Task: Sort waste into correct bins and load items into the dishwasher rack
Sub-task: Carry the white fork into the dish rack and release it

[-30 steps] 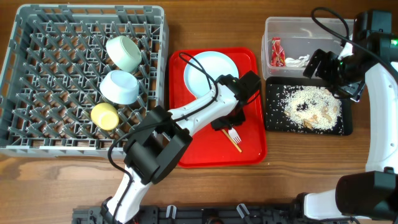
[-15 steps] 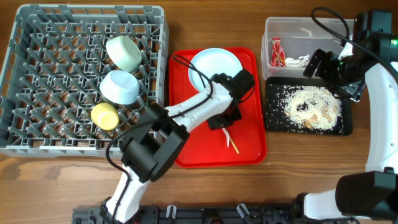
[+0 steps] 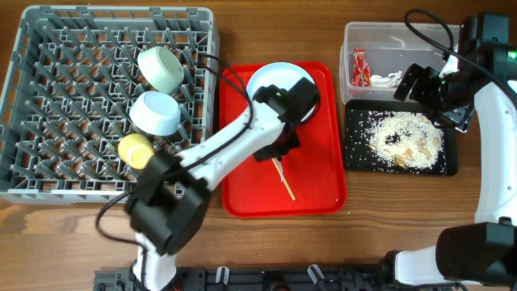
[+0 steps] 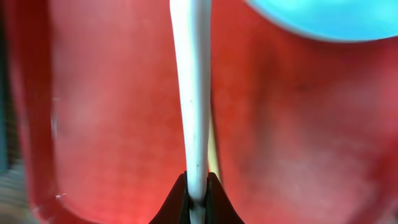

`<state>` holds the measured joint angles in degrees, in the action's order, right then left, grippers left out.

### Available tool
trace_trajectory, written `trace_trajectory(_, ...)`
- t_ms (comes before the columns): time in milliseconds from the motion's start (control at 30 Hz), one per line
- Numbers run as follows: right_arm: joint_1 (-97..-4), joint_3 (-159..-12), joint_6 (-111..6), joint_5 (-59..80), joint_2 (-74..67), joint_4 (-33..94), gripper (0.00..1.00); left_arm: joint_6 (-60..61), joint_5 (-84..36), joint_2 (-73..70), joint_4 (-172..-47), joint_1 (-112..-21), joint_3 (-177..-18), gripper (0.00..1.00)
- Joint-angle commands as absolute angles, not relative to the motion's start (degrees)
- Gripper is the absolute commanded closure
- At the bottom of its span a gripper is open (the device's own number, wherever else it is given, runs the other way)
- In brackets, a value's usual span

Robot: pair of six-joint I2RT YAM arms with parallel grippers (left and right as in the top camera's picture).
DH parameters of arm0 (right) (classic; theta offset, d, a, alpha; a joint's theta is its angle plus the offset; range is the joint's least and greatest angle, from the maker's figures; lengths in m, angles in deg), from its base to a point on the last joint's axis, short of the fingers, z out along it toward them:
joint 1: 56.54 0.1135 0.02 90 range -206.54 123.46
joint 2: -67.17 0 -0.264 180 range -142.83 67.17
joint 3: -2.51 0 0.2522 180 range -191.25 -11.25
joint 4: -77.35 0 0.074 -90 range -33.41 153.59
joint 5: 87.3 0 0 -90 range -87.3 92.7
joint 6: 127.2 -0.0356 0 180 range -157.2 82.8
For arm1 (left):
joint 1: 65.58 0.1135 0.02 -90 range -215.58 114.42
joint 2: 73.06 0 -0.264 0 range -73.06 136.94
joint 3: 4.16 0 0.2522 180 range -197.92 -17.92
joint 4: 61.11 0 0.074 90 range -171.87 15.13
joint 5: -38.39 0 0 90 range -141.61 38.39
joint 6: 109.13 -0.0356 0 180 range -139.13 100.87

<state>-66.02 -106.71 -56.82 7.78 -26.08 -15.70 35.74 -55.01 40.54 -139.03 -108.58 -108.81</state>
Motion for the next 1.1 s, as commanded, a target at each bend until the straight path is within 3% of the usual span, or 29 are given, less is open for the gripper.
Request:
trace_trajectory(0, -66.02, -107.34, -56.23, 7.83, -25.95, -15.72, 0.0, 28.23, -57.7, 35.58, -139.27, -105.04, -108.61, 0.96)
trace_trajectory(133, -66.02, -107.34, -56.21, 7.83, -25.95, -15.76, 0.0, 22.81, -57.74, 31.25, -139.18, -97.11, -108.63, 0.96)
trace_trajectory(300, -66.02, -107.34, -56.25, 7.83, -25.95, -15.76, 0.0, 2.59, -57.64, 29.85, -137.15, -86.25, -108.61, 0.96)
trace_trajectory(433, -66.02, -107.34, -56.25, 7.83, -25.95, -15.76, 0.0, -0.97, -57.46, 29.96, -137.21, -80.39, -108.61, 0.96)
trace_trajectory(633, -65.99, -107.34, -56.25, 7.83, -25.95, -15.74, 0.0, -9.98, -54.25, 32.21, -136.12, -79.27, -108.61, 0.96)
trace_trajectory(800, -66.02, -107.34, -56.25, 7.83, -25.95, -15.81, 0.0, -9.98, -54.51, 34.62, -135.29, -78.9, -108.61, 0.94)
trace_trajectory(833, -66.02, -107.34, -56.27, 7.83, -25.95, -15.81, 0.0, -9.98, -54.51, 34.66, -135.31, -78.9, -108.61, 0.82)
trace_trajectory(867, -66.02, -107.34, -56.25, 7.83, -25.95, -15.81, 0.0, -9.98, -54.51, 34.66, -135.27, -78.9, -108.61, 0.57)
trace_trajectory(933, -65.99, -107.34, -56.25, 7.83, -25.95, -15.81, 0.0, -9.94, -55.41, 34.62, -135.29, -78.9, -108.61, 0.38)
trace_trajectory(1000, -65.99, -107.34, -56.25, 7.83, -25.95, -15.81, 0.0, -9.89, -55.56, 34.46, -135.36, -78.9, -108.61, 0.2)
trace_trajectory(1067, -66.02, -107.34, -56.27, 7.83, -25.95, -15.81, 0.0, -9.65, -55.03, 33.52, -135.38, -79.01, -108.63, 0.18)
